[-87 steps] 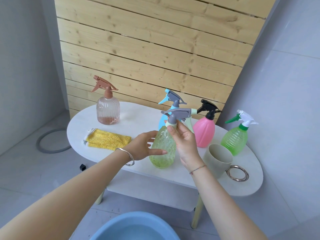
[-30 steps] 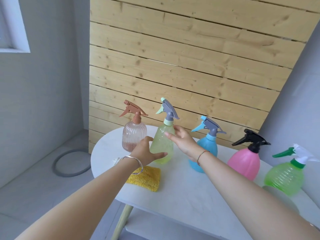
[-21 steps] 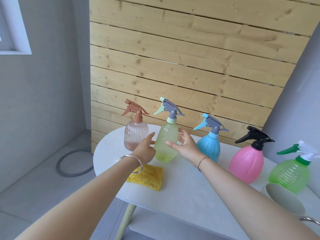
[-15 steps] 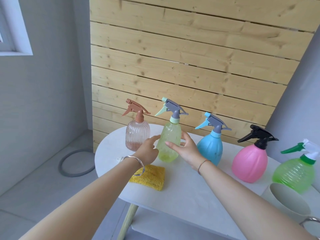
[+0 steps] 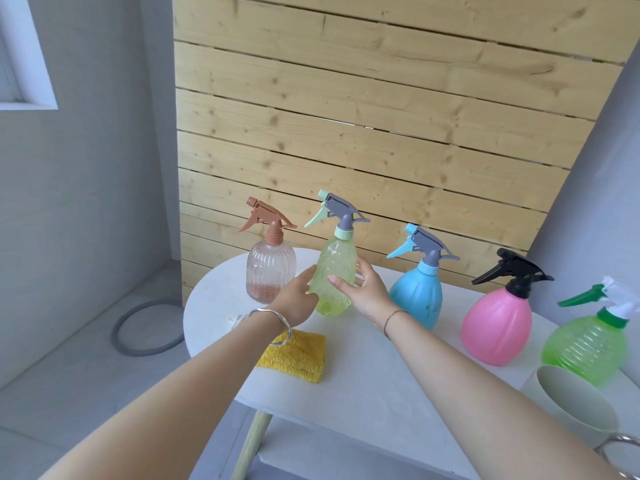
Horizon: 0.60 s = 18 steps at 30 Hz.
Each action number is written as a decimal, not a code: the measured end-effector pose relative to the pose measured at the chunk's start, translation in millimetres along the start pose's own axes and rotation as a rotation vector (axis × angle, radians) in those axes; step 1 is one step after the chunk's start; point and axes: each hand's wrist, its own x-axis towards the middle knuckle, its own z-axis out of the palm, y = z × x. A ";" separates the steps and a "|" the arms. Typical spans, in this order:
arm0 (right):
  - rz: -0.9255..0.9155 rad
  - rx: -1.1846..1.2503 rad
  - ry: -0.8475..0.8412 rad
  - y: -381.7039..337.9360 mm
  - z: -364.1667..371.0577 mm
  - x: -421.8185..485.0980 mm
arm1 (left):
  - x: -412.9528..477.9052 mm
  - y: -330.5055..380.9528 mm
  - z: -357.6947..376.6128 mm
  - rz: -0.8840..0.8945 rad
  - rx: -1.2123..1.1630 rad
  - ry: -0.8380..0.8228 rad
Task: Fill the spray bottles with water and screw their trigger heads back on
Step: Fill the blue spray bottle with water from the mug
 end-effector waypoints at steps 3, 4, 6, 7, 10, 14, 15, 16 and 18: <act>-0.110 -0.027 0.128 -0.8 4.8 -9.0 | -6.7 3.6 4.0 0.047 0.043 0.102; -0.185 -0.026 0.227 -3.0 5.5 -16.4 | -11.7 5.7 6.6 0.087 0.030 0.164; -0.369 -0.040 0.451 -10.3 0.5 -35.0 | -23.1 11.8 12.3 0.196 -0.032 0.284; -0.449 -0.058 0.559 -12.8 -5.8 -43.9 | -27.8 15.5 15.7 0.258 -0.043 0.327; -0.490 -0.070 0.816 -11.3 -32.6 -58.0 | -37.7 25.1 27.0 0.403 0.019 0.356; -0.095 0.040 0.773 2.2 -60.2 -47.2 | -38.2 33.9 46.0 0.437 0.044 0.304; -0.023 0.076 0.717 5.7 -65.3 -43.4 | -37.5 36.9 52.5 0.429 0.031 0.295; 0.021 0.106 0.663 8.8 -68.5 -38.8 | -36.6 39.2 58.0 0.413 0.019 0.286; 0.014 0.126 0.572 14.1 -74.7 -30.5 | -34.0 43.0 68.2 0.367 0.012 0.258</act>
